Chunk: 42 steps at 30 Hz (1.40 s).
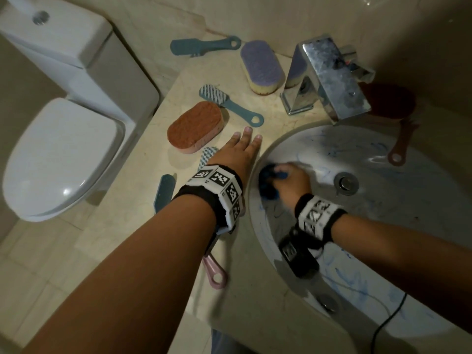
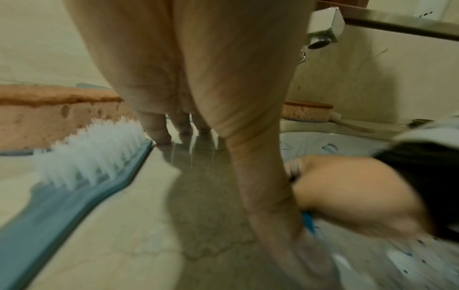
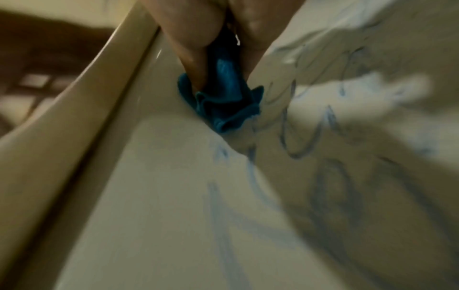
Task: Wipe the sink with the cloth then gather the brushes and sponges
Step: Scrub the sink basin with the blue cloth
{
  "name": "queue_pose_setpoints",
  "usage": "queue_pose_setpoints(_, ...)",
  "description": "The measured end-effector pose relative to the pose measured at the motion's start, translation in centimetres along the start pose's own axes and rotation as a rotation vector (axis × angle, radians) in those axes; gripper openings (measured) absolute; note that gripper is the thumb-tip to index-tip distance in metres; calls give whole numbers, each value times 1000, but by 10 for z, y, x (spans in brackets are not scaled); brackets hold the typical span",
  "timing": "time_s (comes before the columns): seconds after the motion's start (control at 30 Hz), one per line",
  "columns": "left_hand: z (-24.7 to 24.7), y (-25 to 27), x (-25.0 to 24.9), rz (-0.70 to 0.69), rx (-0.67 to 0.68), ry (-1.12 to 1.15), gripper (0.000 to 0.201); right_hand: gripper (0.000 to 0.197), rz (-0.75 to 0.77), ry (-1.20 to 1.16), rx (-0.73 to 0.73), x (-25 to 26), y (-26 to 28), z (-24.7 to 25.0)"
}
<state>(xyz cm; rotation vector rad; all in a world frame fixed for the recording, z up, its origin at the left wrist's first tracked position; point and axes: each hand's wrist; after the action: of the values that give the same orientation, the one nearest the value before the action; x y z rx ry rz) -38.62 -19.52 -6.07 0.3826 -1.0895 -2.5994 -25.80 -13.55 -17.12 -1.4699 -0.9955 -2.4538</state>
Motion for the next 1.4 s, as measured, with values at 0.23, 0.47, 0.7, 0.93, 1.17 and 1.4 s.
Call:
queue_pose_setpoints(0.23,1,-1,-1,0,13,23,120,10,29,179,200,3,2,7)
queue_pose_setpoints(0.47,1,-2,0,-3,23,15,127,17,87,274,337,-20,26,6)
queue_pose_setpoints(0.7,2,1,1,-16,10,-27,131,34,135,39,146,-10,-7,9)
queue_pose_setpoints(0.93,0,0,2,-12,9,-26,141,52,126,150,389,-21,22,8)
queue_pose_setpoints(1.17,0,0,1,-8,12,-45,142,34,165,143,127,-4,2,3)
queue_pose_setpoints(1.4,-2,-4,6,-45,-32,-1,119,27,168,290,332,-18,16,9)
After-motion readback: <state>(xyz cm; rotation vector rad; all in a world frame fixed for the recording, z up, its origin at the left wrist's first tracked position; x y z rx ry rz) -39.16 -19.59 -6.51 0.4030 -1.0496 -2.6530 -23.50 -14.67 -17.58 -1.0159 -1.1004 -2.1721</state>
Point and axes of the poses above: each hand's wrist, its own y-axis away from the middle knuckle, its own z-axis out of the back of the hand, x = y × z, and after that the axes turned 4 degrees about x, right-handed
